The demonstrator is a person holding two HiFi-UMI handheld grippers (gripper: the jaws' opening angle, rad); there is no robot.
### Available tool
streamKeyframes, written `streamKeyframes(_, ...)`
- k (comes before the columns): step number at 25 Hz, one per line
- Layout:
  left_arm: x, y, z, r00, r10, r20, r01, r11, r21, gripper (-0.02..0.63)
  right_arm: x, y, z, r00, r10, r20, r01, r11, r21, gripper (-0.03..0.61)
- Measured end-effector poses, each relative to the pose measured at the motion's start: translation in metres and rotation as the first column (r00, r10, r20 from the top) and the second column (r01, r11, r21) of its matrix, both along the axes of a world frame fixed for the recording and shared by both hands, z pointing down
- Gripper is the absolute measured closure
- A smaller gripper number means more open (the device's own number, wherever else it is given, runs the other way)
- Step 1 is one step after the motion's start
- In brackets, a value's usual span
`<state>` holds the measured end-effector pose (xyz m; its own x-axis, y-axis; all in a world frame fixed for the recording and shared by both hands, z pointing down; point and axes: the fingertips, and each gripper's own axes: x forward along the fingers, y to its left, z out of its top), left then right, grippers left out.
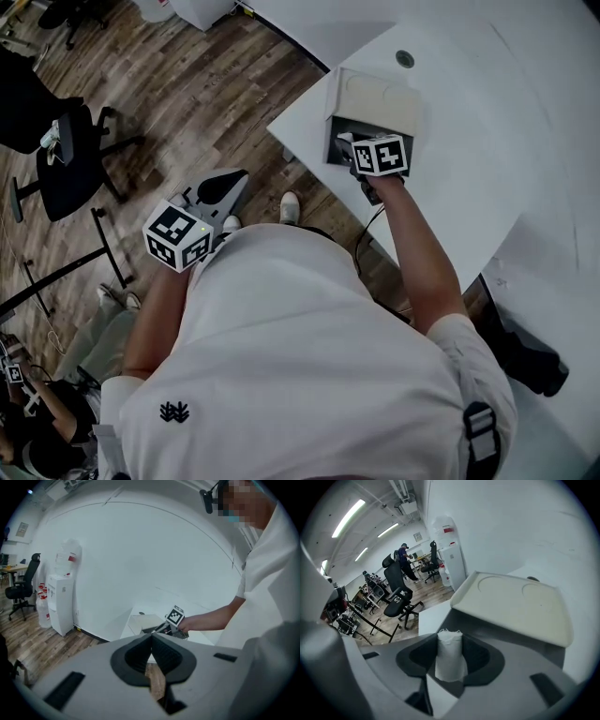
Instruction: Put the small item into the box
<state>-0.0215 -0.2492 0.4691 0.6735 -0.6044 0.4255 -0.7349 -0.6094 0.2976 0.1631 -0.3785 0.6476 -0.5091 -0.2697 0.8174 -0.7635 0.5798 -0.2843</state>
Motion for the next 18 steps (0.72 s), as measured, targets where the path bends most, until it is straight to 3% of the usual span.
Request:
streamKeyframes(13, 0.002, -0.006, -0.001, 0.998, -0.06, 0.008, 0.061, 0.998, -0.018, 0.606, -0.006, 0.003, 0.036, 0.993, -0.082, -0.081, 0.072, 0.99, -0.118, 0.413)
streamKeyframes(18, 0.0, -0.008, 0.001, 0.998, -0.059, 0.011, 0.059, 0.998, -0.023, 0.606, -0.006, 0.007, 0.044, 0.994, -0.08, -0.068, 0.069, 0.985, -0.157, 0.408)
